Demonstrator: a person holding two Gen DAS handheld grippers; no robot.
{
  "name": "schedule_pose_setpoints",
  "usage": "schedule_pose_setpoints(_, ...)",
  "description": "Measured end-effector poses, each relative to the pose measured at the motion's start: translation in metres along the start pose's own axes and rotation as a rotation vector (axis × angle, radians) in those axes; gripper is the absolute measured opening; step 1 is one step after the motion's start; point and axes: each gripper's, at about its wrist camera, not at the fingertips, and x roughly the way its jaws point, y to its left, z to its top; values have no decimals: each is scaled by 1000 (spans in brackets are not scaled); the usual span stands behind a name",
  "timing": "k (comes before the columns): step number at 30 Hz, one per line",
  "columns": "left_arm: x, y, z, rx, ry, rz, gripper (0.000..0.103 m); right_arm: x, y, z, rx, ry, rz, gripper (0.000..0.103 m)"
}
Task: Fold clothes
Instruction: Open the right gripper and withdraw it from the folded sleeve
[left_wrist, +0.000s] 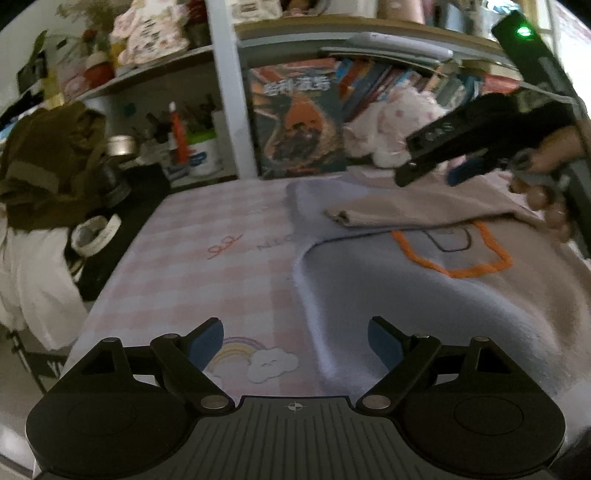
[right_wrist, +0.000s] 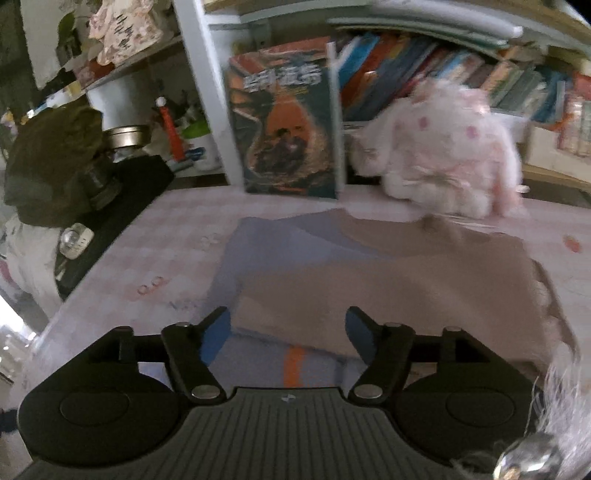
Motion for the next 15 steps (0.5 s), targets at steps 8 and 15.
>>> schedule_pose_setpoints(8,7,-24,8,5,19,-27,88,-72,-52,-59,-17,-26,-133,83)
schedule_pose_setpoints(15,-4,-68,12,54,53,-43,88,-116,-99,-106,86,8,-214,84)
